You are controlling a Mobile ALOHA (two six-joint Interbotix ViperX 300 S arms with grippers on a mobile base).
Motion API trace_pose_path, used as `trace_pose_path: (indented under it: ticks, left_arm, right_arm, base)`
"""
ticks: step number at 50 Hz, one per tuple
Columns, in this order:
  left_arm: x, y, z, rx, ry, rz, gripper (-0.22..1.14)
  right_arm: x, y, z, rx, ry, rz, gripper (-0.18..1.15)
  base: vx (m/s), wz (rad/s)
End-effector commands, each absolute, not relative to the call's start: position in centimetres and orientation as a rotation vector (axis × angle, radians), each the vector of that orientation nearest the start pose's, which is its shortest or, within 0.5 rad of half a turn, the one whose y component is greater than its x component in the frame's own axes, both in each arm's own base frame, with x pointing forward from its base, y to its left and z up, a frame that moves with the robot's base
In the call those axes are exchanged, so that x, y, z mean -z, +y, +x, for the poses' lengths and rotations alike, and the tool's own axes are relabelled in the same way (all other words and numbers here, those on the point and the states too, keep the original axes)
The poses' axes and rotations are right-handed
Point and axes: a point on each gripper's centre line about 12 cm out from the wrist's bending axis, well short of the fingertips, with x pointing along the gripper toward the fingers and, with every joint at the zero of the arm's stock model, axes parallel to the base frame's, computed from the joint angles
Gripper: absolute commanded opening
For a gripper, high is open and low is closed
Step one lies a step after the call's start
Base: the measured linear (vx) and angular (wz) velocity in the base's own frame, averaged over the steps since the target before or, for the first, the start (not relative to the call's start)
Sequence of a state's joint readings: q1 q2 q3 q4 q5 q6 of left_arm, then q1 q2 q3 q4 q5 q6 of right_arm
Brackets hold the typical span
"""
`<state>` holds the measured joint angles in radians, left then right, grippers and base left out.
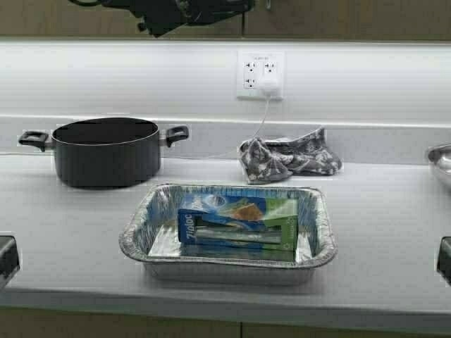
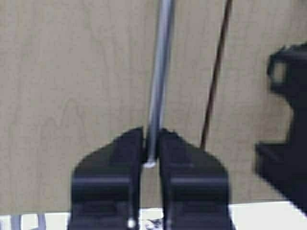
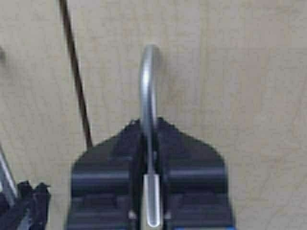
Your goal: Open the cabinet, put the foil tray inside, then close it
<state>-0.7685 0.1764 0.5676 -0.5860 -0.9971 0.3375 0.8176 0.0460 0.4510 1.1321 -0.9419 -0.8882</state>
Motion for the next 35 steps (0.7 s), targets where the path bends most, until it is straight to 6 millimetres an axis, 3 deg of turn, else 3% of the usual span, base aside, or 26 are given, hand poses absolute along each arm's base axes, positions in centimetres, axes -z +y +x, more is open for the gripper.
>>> trace_pose_path:
  ticks: [1, 5, 23, 35]
  left_arm:
    - [-24.2, -26.0, 35.2, 0.279, -0.168, -0.134, -0.01]
    - [-24.3, -25.5, 34.8, 0.278, -0.167, -0.134, 0.07]
    - [-25.9, -22.1, 30.5, 0.324, -0.096, -0.095, 0.03]
    - [-26.5, -18.0, 28.4, 0.335, -0.001, 0.006, 0.03]
  right_arm:
    - [-29.6, 23.4, 34.8, 0.039, -0.051, 0.054, 0.03]
    - [-30.0, 22.9, 34.3, 0.034, -0.053, 0.057, 0.1]
    - [-31.2, 20.8, 30.4, -0.145, 0.031, -0.032, 0.06]
    - [-32.1, 17.0, 28.0, -0.236, 0.096, 0.038, 0.06]
  base:
    - [0.0, 0.0]
    - [0.0, 0.0]
    - [0.0, 0.0]
    - [-0.02, -0.02]
